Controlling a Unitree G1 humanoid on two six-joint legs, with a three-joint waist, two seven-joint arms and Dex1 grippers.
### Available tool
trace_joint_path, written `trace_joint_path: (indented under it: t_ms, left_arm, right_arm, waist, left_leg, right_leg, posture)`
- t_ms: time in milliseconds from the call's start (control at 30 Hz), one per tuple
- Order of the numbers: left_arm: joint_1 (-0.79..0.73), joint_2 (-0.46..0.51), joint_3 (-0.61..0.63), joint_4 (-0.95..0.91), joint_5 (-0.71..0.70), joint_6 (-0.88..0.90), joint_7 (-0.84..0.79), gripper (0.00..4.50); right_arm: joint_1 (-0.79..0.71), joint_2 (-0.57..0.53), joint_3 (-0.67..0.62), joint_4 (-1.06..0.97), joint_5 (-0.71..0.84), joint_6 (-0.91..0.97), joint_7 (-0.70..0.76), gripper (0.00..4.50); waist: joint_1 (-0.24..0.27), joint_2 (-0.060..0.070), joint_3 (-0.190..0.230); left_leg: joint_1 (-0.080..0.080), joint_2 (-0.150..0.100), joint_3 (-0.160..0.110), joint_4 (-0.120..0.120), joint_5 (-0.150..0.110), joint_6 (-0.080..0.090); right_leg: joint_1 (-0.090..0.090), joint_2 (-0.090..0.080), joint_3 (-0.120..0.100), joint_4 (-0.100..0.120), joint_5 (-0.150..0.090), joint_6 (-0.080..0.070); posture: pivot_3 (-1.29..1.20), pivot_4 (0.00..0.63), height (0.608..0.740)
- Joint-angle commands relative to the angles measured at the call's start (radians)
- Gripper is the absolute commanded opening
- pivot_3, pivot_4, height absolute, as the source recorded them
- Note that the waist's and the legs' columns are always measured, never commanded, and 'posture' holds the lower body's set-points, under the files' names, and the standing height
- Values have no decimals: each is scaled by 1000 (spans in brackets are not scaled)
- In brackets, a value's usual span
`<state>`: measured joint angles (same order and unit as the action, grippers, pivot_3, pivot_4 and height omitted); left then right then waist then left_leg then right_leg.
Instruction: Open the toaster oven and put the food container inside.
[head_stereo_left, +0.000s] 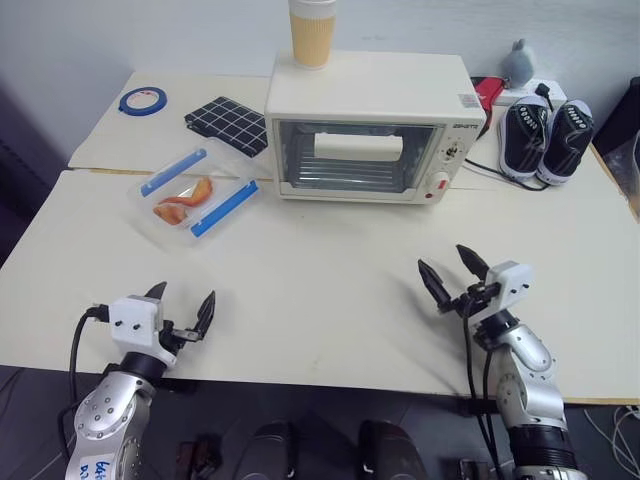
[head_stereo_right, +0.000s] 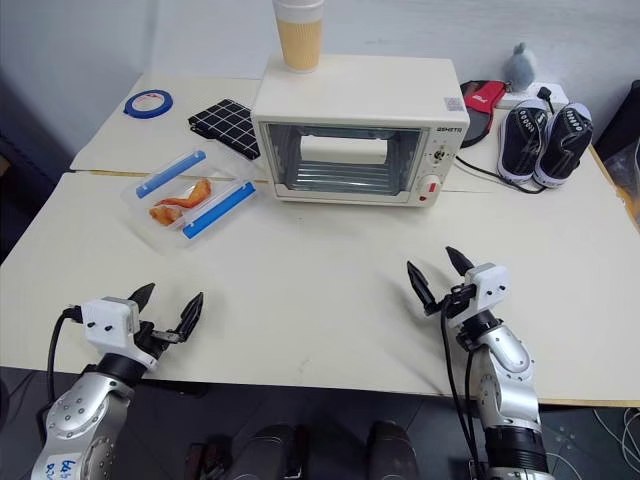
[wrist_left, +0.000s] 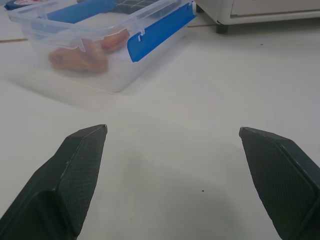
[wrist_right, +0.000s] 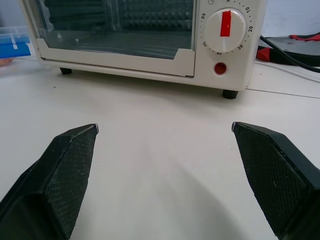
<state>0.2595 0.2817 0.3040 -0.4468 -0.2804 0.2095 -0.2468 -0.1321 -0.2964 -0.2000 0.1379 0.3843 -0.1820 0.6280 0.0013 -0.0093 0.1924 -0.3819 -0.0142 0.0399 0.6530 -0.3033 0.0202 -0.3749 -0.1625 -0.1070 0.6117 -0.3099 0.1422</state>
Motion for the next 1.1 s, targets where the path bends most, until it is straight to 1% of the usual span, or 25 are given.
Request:
trace_joint_path:
  t_ms: [33,133,200,233,267,367,433,533,633,800,967,1100]
  left_arm:
    - [-7,7,15,-14,-23,-17,-20,4500]
    - [-19,16,36,-23,-56,-15,-39,4500]
    - [-36,89,86,-63,-300,50,-223,4500]
    - [-44,121,107,-74,-390,76,-287,4500]
    - [-73,177,128,-64,-451,111,-342,4500]
    - [-159,303,158,-23,-557,212,-402,4500]
    - [-212,354,157,1,-598,249,-434,4500]
    - [-291,391,130,24,-611,272,-464,4500]
    - [-337,379,99,52,-567,250,-469,4500]
    - [-371,343,56,69,-506,215,-454,4500]
    - [-373,315,40,67,-479,205,-436,4500]
    - [-376,304,40,79,-466,201,-429,4500]
  right_arm:
    - [3,-7,4,-39,25,5,31,4475]
    - [-14,-34,2,-73,71,56,86,4475]
    - [-46,-115,7,-148,149,180,176,4475]
    - [-60,-149,10,-175,177,230,210,4475]
    - [-102,-187,8,-176,202,281,238,4475]
    - [-222,-246,12,-120,225,361,275,4475]
    - [-305,-257,25,-62,223,394,298,4475]
    - [-433,-251,50,53,189,415,326,4475]
    - [-530,-229,86,155,138,370,362,4475]
    - [-670,-167,92,302,93,301,372,4475]
    - [-726,-118,100,331,84,288,396,4475]
    - [-723,-96,100,286,92,281,421,4475]
  waist:
    - [0,0,0]
    - [0,0,0]
    - [0,0,0]
    - [-2,1,1]
    - [-2,2,1]
    - [-2,3,2]
    - [-3,3,2]
    - [-3,3,2]
    - [-4,3,2]
    - [-6,3,2]
    - [-6,3,2]
    - [-6,3,2]
  left_leg:
    - [0,0,0,0,0,0]
    - [0,0,0,0,0,0]
    - [0,0,0,0,0,0]
    - [-1,0,0,0,0,0]
    - [-2,1,-1,2,0,0]
    - [-2,2,-2,6,0,0]
    - [-2,2,-2,6,0,0]
    - [-3,2,-1,6,0,0]
    - [-5,2,-1,6,-1,0]
    - [-5,2,-1,7,-1,0]
    - [-5,2,-1,8,-1,0]
    - [-5,2,-1,8,-1,0]
  right_leg:
    - [0,0,0,0,0,0]
    - [0,0,0,0,0,0]
    - [0,0,0,0,0,0]
    - [0,0,0,0,0,0]
    - [-1,0,0,1,0,0]
    - [-1,0,-1,-1,0,-1]
    - [0,1,-1,0,1,-2]
    - [0,2,-2,1,1,-2]
    - [-1,2,-2,-1,1,-1]
    - [-1,2,-3,0,1,-1]
    - [-1,2,-3,0,1,-1]
    - [-1,2,-3,0,1,-1]
  posture:
    - [0,150,740]
    - [0,150,740]
    - [0,150,740]
    - [0,150,740]
    - [0,150,740]
    - [0,150,740]
    - [0,150,740]
    - [0,150,740]
    - [0,150,740]
    - [0,150,740]
    - [0,150,740]
    - [0,150,740]
